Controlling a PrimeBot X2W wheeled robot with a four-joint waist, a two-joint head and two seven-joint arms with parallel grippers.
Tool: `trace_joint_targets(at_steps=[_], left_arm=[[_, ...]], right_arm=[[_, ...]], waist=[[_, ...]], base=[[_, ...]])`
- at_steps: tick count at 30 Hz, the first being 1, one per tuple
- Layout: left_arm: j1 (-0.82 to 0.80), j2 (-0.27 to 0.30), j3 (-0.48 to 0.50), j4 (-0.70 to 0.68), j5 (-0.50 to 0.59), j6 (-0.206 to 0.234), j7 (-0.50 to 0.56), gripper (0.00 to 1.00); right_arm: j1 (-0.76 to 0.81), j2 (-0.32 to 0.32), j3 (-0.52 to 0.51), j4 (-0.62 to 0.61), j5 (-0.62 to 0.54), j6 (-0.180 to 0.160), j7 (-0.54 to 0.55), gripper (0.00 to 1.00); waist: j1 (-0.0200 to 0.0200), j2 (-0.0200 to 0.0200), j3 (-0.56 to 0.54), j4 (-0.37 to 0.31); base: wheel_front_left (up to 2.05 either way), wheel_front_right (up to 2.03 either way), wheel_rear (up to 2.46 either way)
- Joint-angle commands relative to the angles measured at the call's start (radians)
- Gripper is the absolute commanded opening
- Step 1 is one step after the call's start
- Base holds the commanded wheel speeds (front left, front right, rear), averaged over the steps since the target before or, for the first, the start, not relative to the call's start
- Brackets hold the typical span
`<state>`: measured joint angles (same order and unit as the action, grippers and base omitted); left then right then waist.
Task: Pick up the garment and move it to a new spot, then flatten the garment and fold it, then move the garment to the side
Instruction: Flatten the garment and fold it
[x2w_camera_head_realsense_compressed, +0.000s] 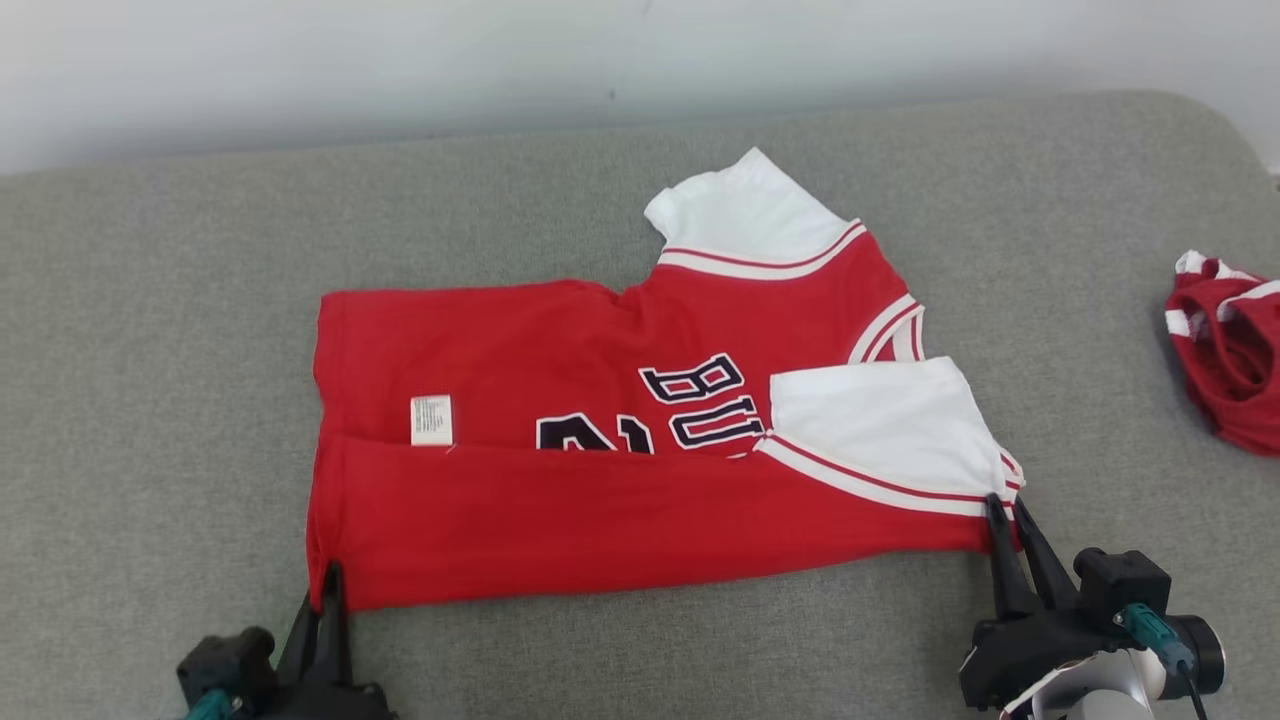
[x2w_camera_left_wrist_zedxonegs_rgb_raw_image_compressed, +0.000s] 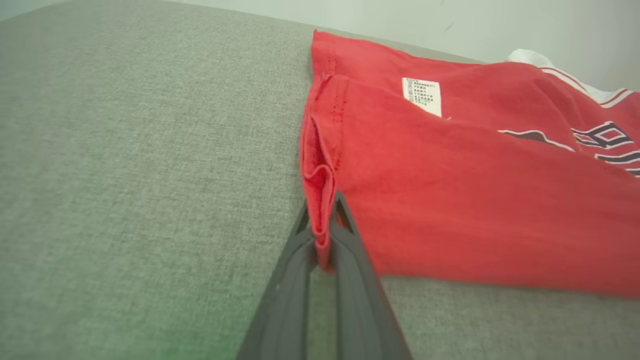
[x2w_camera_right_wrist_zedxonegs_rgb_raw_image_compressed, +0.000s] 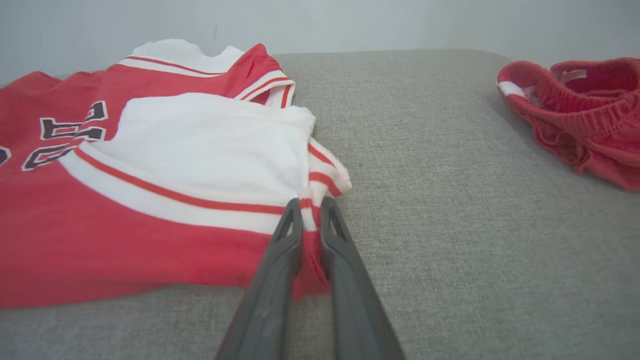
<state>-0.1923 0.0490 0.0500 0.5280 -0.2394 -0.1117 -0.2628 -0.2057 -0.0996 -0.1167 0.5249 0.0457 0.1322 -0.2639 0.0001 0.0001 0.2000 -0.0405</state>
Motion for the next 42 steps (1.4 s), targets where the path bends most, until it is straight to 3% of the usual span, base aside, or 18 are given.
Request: trace_joint_targets(at_steps=[1,13,26,27,28,29,38,42], left_arm=[[0.023,0.003,0.008,-0.005,0.003,0.002,-0.002,0.0],[0.183,0.004,0.039,0.003,-0.005,0.014,-0.002,0.0],[0.282,0.005,0.017,0.03,-0.04,0.033,-0.002,0.0],[0.279,0.005,0.011,0.034,-0.045,0.034,-0.003,0.09],[0.274,0.005,0.008,0.037,-0.047,0.035,-0.003,0.64],[0.267,0.005,0.007,0.033,-0.05,0.038,-0.003,1.0],[0.166,0.002,0.017,-0.043,0.019,0.035,-0.002,1.0],[0.078,0.012,0.02,-0.014,0.055,0.021,-0.002,1.0]], right_arm=[[0.007,0.0,-0.007,-0.003,0.004,-0.003,0.0,0.0],[0.125,0.006,0.004,0.028,0.012,-0.003,0.0,0.0],[0.212,0.004,0.022,0.045,0.023,-0.004,0.0,0.0],[0.21,0.004,0.021,0.046,0.021,-0.004,0.0,0.04],[0.206,0.004,0.014,0.043,0.019,-0.004,0.0,0.69],[0.199,0.004,0.009,0.041,0.015,-0.004,0.0,1.0],[0.1,0.01,-0.003,-0.018,-0.024,-0.003,0.0,1.0],[0.037,0.014,0.021,-0.018,-0.032,-0.003,0.0,1.0]], waist=[[-0.0001,-0.0001,-0.031,0.001],[-0.0001,-0.0001,-0.195,-0.006],[-0.0001,-0.0001,-0.225,-0.01],[-0.0001,-0.0001,-0.222,-0.009],[-0.0001,-0.0001,-0.218,-0.009],[-0.0001,-0.0001,-0.214,-0.007],[-0.0001,-0.0001,-0.148,0.01],[-0.0001,-0.0001,-0.117,0.021]], base=[[0.0,0.0,0.0],[0.0,0.0,0.0],[0.0,0.0,0.0],[0.0,0.0,0.0],[0.0,0.0,0.0],[0.0,0.0,0.0],[0.0,0.0,0.0],[0.0,0.0,0.0]])
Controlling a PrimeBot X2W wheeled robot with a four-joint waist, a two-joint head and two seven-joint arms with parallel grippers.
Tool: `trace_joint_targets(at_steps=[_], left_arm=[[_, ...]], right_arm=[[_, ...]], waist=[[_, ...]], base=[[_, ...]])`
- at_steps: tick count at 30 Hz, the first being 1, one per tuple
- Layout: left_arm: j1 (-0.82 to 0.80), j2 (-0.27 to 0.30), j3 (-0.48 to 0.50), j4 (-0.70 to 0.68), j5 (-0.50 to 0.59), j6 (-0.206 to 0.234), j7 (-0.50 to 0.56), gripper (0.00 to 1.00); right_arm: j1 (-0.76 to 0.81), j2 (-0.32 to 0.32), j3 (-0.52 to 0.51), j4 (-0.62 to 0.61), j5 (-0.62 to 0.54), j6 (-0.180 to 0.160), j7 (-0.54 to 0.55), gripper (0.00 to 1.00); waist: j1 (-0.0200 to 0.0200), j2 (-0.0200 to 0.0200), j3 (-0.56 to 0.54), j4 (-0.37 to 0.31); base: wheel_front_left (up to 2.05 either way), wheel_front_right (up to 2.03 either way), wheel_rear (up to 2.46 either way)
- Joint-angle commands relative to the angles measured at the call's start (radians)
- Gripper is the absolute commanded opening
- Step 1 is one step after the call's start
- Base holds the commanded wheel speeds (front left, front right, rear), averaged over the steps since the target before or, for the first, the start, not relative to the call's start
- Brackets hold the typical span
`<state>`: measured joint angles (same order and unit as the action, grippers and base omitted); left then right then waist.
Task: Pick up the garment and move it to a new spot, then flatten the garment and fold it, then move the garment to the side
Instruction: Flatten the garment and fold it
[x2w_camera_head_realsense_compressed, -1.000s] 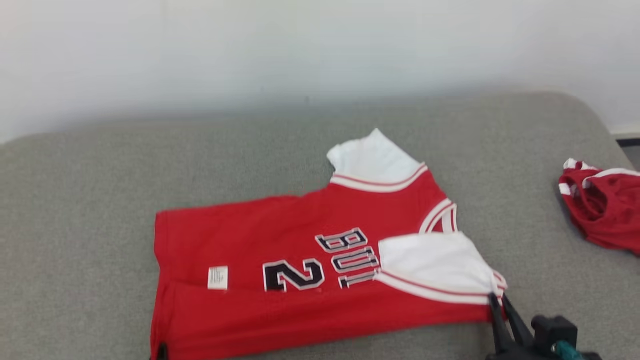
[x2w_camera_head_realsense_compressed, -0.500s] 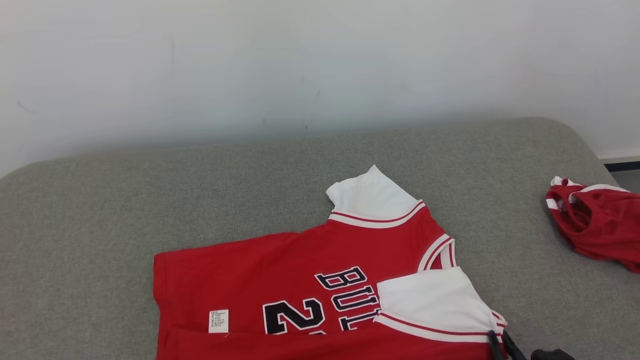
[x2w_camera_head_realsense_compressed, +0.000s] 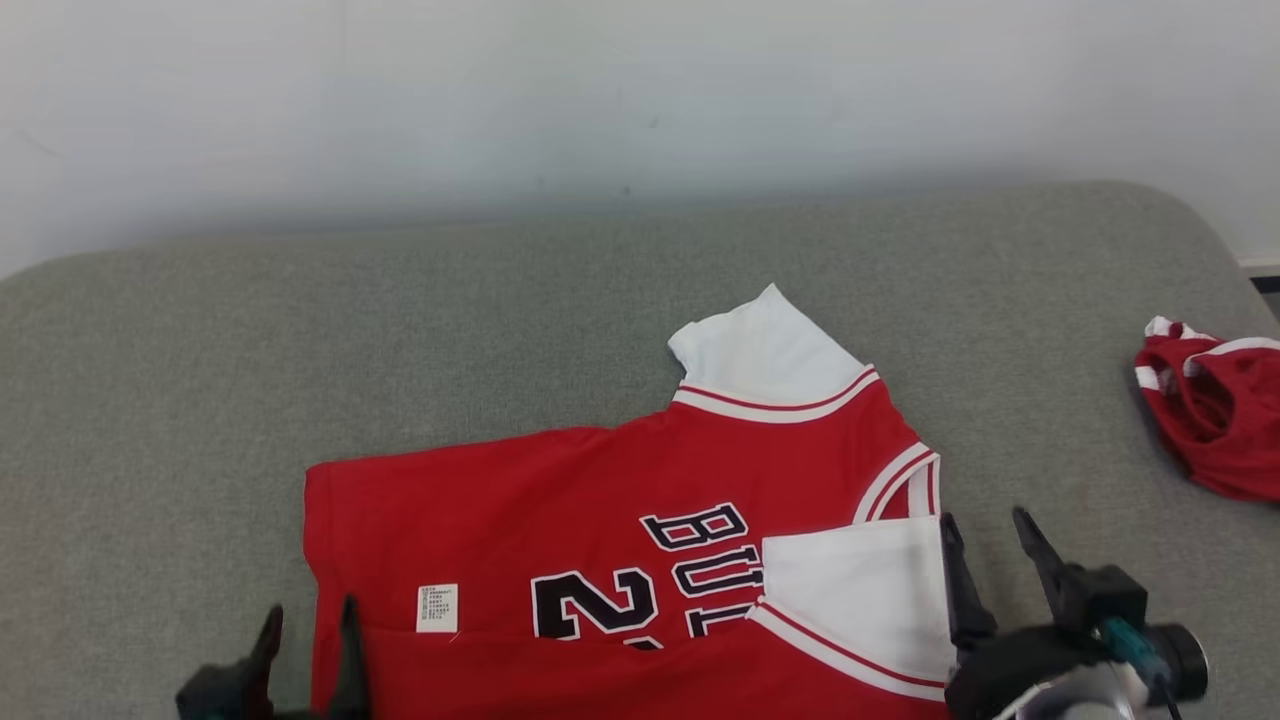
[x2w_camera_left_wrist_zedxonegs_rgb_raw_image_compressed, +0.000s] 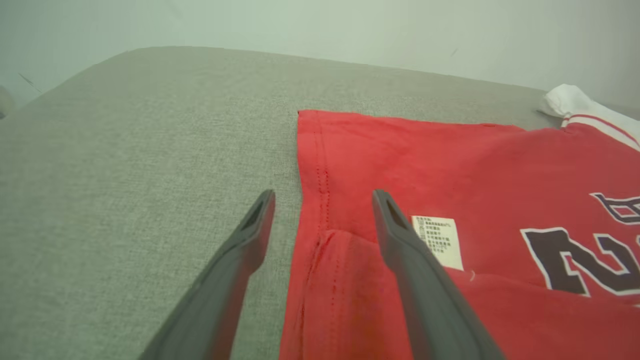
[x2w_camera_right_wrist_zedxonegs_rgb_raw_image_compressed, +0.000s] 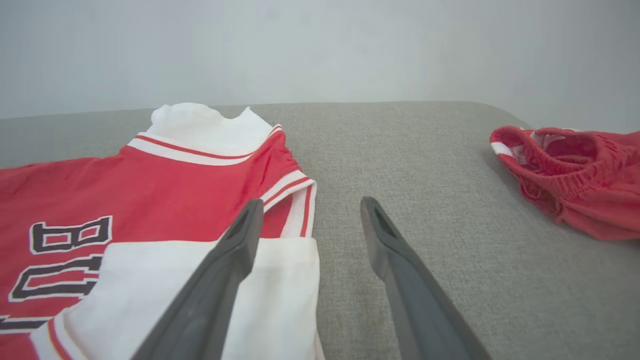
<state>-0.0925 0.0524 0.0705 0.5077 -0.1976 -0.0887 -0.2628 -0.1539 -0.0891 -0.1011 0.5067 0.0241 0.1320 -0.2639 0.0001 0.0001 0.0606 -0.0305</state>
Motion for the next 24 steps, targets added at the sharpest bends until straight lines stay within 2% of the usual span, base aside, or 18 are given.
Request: trace_joint_targets(at_steps=[1,5,11,17,21,24], left_arm=[[-0.048,0.012,-0.002,0.02,0.013,-0.007,-0.002,1.0],[-0.169,0.046,-0.041,0.1,0.055,-0.022,-0.002,1.0],[-0.372,0.106,-0.086,0.272,0.06,-0.035,0.018,1.0],[-0.515,0.159,-0.129,0.371,0.037,-0.04,0.098,1.0],[-0.564,0.174,-0.174,0.403,0.005,-0.042,0.151,1.0],[-0.594,0.198,-0.226,0.433,-0.049,-0.041,0.221,1.0]], right_arm=[[-0.03,0.003,0.011,-0.002,-0.01,-0.003,0.0,1.0],[-0.086,0.001,0.044,0.001,-0.006,-0.003,0.0,1.0],[-0.161,0.0,0.095,0.008,0.007,-0.003,0.0,1.0],[-0.211,0.001,0.119,-0.002,0.014,-0.003,0.0,1.0],[-0.222,0.004,0.125,-0.004,0.018,-0.003,0.0,1.0],[-0.22,0.011,0.131,-0.005,0.019,-0.003,0.0,1.0]], waist=[[-0.0001,-0.0001,0.031,0.014],[-0.0001,-0.0001,0.068,0.025],[-0.0001,-0.0001,0.13,0.028],[-0.0001,-0.0001,0.16,0.027],[-0.0001,-0.0001,0.166,0.024],[-0.0001,-0.0001,0.17,0.02]], base=[[0.0,0.0,0.0],[0.0,0.0,0.0],[0.0,0.0,0.0],[0.0,0.0,0.0],[0.0,0.0,0.0],[0.0,0.0,0.0]])
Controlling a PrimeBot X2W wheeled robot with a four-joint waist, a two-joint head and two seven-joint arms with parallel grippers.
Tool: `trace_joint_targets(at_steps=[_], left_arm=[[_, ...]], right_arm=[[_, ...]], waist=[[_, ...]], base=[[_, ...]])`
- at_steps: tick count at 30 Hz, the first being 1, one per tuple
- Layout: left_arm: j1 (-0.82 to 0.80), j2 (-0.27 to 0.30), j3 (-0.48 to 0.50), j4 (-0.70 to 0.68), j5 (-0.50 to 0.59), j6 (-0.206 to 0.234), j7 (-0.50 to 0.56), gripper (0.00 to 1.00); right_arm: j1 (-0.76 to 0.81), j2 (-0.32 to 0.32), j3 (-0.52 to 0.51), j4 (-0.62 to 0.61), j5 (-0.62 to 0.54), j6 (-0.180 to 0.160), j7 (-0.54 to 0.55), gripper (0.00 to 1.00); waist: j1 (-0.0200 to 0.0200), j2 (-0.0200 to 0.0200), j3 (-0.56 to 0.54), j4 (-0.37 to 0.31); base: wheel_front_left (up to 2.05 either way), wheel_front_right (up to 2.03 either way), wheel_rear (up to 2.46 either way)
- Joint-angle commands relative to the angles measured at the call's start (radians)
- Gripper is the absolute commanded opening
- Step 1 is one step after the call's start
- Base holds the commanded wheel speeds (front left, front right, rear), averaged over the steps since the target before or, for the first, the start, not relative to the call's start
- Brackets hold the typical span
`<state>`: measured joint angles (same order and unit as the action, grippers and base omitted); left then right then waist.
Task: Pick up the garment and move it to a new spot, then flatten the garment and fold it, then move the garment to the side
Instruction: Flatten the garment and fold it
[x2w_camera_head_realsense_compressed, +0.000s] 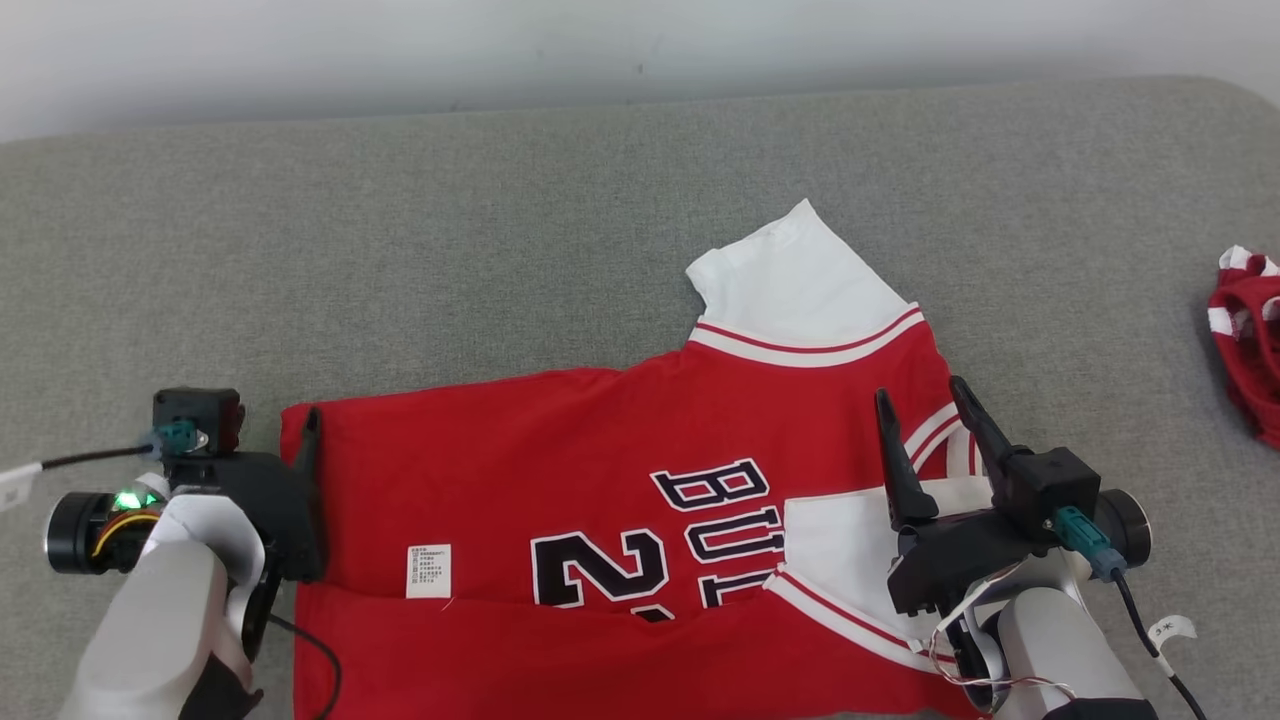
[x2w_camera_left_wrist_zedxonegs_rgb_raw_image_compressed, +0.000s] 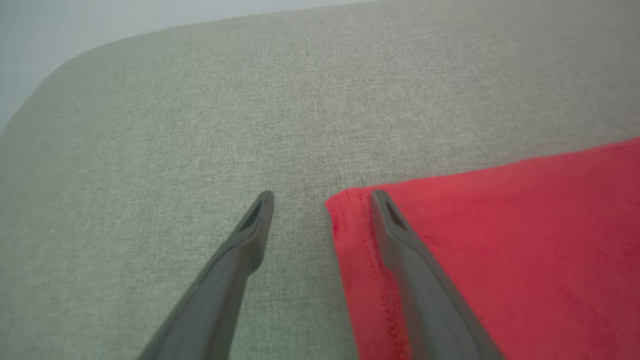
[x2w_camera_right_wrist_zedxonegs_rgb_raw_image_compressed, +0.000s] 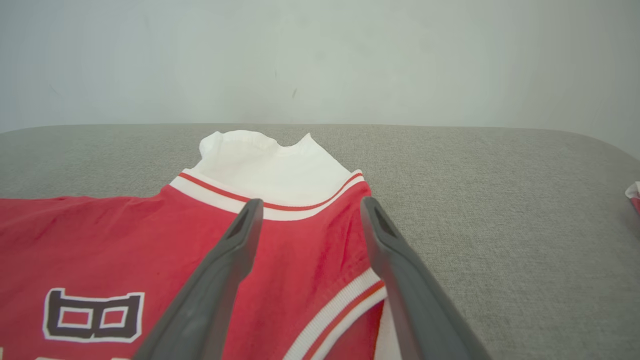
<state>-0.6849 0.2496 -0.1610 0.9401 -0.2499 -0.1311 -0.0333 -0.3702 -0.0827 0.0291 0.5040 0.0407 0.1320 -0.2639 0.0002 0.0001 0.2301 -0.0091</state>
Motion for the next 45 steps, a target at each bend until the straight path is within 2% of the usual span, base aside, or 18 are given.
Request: trace_joint_targets(at_steps=[1,4,10,11,13,14,15,19,24,29,37,45], left_arm=[[-0.012,0.005,-0.014,0.004,-0.025,0.002,0.016,1.0],[-0.035,0.025,-0.083,-0.011,-0.118,0.001,0.1,1.0],[-0.048,0.101,-0.197,-0.073,-0.296,0.001,0.256,0.98],[-0.048,0.114,-0.217,-0.084,-0.314,0.001,0.275,0.78],[-0.048,0.138,-0.239,-0.103,-0.356,0.001,0.29,0.3],[-0.046,0.147,-0.249,-0.11,-0.371,0.001,0.294,0.13],[-0.042,0.152,-0.259,-0.116,-0.392,0.001,0.303,0.0],[-0.034,0.177,-0.287,-0.131,-0.442,0.001,0.314,0.0],[-0.048,0.19,-0.306,-0.153,-0.456,0.001,0.236,0.0],[-0.07,0.183,-0.334,-0.161,-0.451,0.001,0.175,0.0],[-0.124,0.162,-0.393,-0.202,-0.471,0.002,0.137,0.0],[-0.151,0.14,-0.445,-0.235,-0.491,0.001,0.103,0.0]], right_arm=[[-0.003,0.006,0.004,-0.002,0.004,-0.003,0.0,1.0],[-0.005,0.009,0.005,-0.004,0.012,-0.003,0.0,1.0],[0.0,0.013,-0.005,0.0,0.017,-0.003,0.0,1.0],[0.0,0.013,-0.008,0.001,0.018,-0.003,0.0,1.0],[-0.002,0.015,-0.013,0.002,0.02,-0.003,0.0,1.0],[-0.003,0.016,-0.015,0.002,0.02,-0.003,0.0,1.0],[-0.003,0.017,-0.016,0.003,0.019,-0.003,0.0,1.0],[-0.016,0.011,-0.023,0.006,0.02,-0.003,0.0,1.0],[-0.074,-0.016,0.002,0.024,0.011,-0.003,0.0,1.0],[-0.212,-0.064,0.049,0.12,-0.003,-0.003,0.009,1.0],[-0.459,-0.157,0.164,0.3,0.029,-0.003,0.171,1.0],[-0.59,-0.208,0.239,0.422,0.091,-0.003,0.275,1.0]], waist=[[-0.0002,-0.0001,0.003,-0.003],[-0.0002,-0.0001,0.015,-0.009],[-0.0002,-0.0001,0.024,-0.02],[-0.0002,-0.0001,0.024,-0.022],[-0.0002,-0.0001,0.025,-0.025],[-0.0002,-0.0001,0.024,-0.027],[-0.0002,-0.0001,0.024,-0.028],[-0.0002,-0.0001,0.021,-0.029],[-0.0002,-0.0001,0.031,-0.016],[-0.0002,-0.0001,0.048,0.011],[-0.0002,-0.0001,0.092,0.077],[-0.0002,-0.0001,0.14,0.127]], base=[[0.0,0.0,0.0],[0.0,0.0,0.0],[0.0,0.0,0.0],[0.0,0.0,0.0],[0.0,0.0,0.0],[0.0,0.0,0.0],[0.0,0.0,0.0],[0.0,0.0,0.0],[0.0,0.0,0.0],[0.0,0.0,0.0],[0.0,0.0,0.0],[0.0,0.0,0.0]])
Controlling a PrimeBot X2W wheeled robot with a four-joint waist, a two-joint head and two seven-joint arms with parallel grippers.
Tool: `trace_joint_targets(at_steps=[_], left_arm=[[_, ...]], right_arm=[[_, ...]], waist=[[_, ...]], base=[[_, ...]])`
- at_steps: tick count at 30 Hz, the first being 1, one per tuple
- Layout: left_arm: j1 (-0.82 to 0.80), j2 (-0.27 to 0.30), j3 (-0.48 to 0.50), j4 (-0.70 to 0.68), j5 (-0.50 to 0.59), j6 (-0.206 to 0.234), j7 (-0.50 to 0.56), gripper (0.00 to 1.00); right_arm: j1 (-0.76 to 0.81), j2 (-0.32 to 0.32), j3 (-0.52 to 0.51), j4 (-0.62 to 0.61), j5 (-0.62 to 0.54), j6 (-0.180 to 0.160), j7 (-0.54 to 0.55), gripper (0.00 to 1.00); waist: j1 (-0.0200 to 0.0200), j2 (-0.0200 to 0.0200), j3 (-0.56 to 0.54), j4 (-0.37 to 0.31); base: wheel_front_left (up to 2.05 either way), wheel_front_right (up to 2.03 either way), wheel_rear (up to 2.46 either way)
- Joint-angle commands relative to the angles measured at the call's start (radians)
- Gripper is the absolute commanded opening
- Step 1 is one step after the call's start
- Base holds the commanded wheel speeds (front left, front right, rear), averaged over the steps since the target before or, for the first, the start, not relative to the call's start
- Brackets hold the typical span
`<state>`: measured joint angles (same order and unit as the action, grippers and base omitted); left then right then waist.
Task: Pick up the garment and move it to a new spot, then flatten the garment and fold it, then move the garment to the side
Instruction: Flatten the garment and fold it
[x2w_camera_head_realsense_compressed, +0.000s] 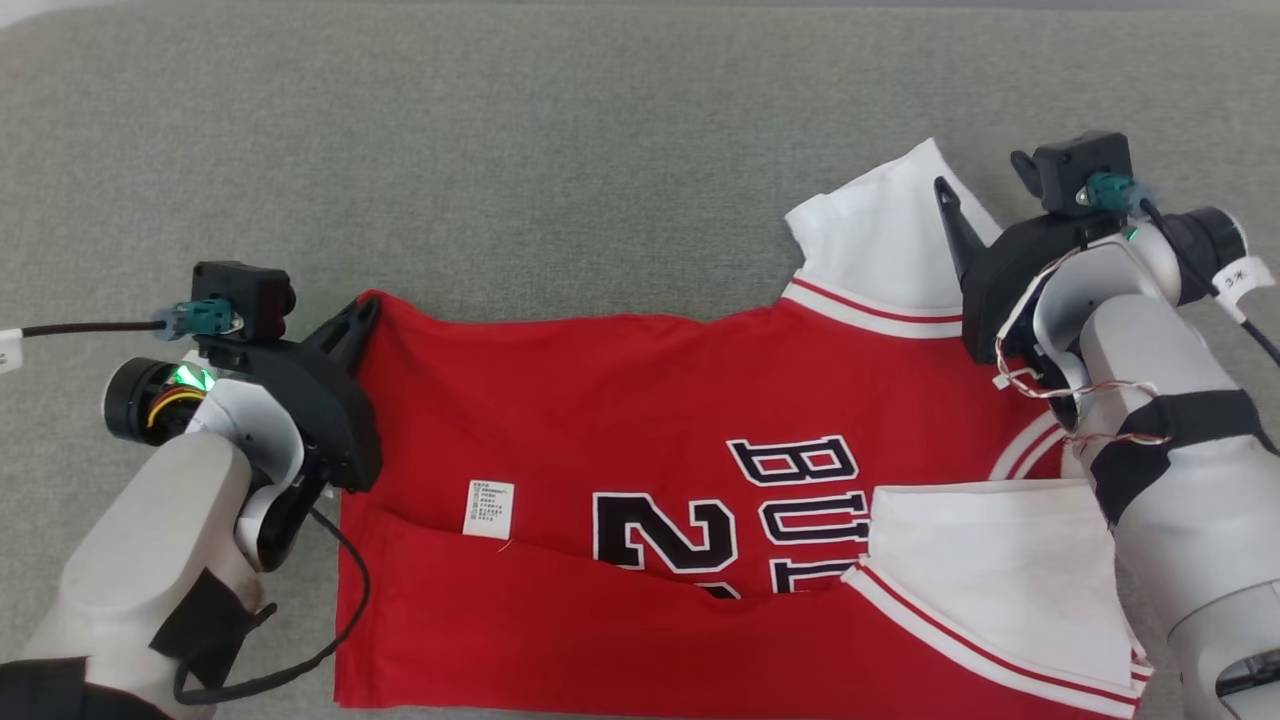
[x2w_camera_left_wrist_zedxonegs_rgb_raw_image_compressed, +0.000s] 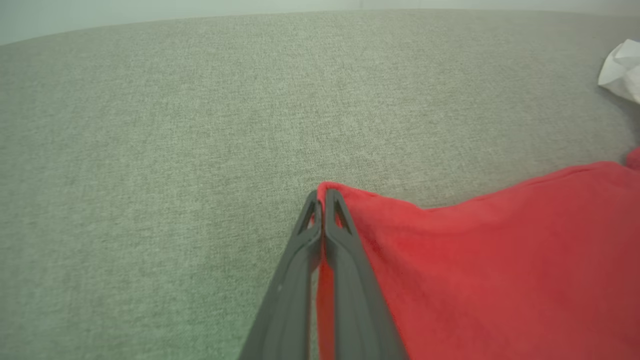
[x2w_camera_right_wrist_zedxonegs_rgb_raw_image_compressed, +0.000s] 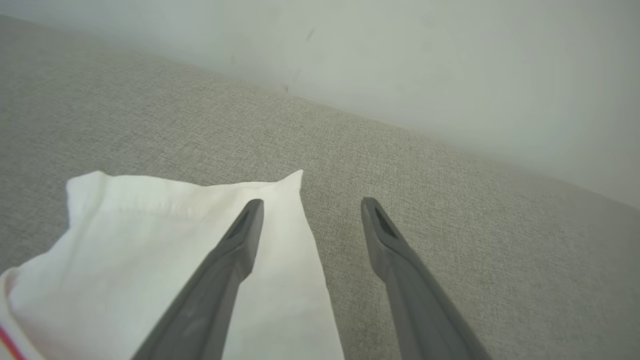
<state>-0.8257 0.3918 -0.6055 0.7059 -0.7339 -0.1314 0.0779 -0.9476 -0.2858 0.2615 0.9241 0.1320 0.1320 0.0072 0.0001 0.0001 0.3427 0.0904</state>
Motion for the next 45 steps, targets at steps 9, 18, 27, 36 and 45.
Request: trace_joint_targets(at_steps=[9,18,27,36,45], left_arm=[[-0.051,-0.033,-0.041,0.007,-0.028,0.002,-0.041,0.0],[-0.082,-0.035,-0.066,0.026,-0.058,0.002,-0.085,0.0],[-0.064,-0.007,-0.093,0.043,-0.1,0.002,-0.188,0.0],[0.024,0.035,-0.139,0.053,-0.172,0.002,-0.288,0.0],[0.152,0.074,-0.128,0.048,-0.196,0.002,-0.339,0.0]], right_arm=[[-0.115,-0.045,0.077,0.104,0.051,-0.003,0.015,0.95],[-0.163,-0.066,0.1,0.186,0.062,-0.003,-0.031,0.0],[-0.191,-0.08,0.054,0.246,0.032,-0.003,-0.181,0.0],[-0.09,-0.052,-0.03,0.2,0.034,-0.003,-0.272,0.0],[0.17,-0.036,-0.089,-0.103,0.083,-0.003,-0.272,0.0]], waist=[[-0.0001,-0.0001,0.08,0.068],[-0.0001,-0.0001,0.095,0.075],[-0.0001,-0.0001,0.054,0.052],[-0.0001,-0.0001,-0.046,-0.001],[-0.0001,-0.0001,-0.151,-0.063]], base=[[0.0,0.0,0.0],[0.0,0.0,0.0],[0.0,0.0,0.0],[0.0,0.0,0.0],[0.0,0.0,0.0]])
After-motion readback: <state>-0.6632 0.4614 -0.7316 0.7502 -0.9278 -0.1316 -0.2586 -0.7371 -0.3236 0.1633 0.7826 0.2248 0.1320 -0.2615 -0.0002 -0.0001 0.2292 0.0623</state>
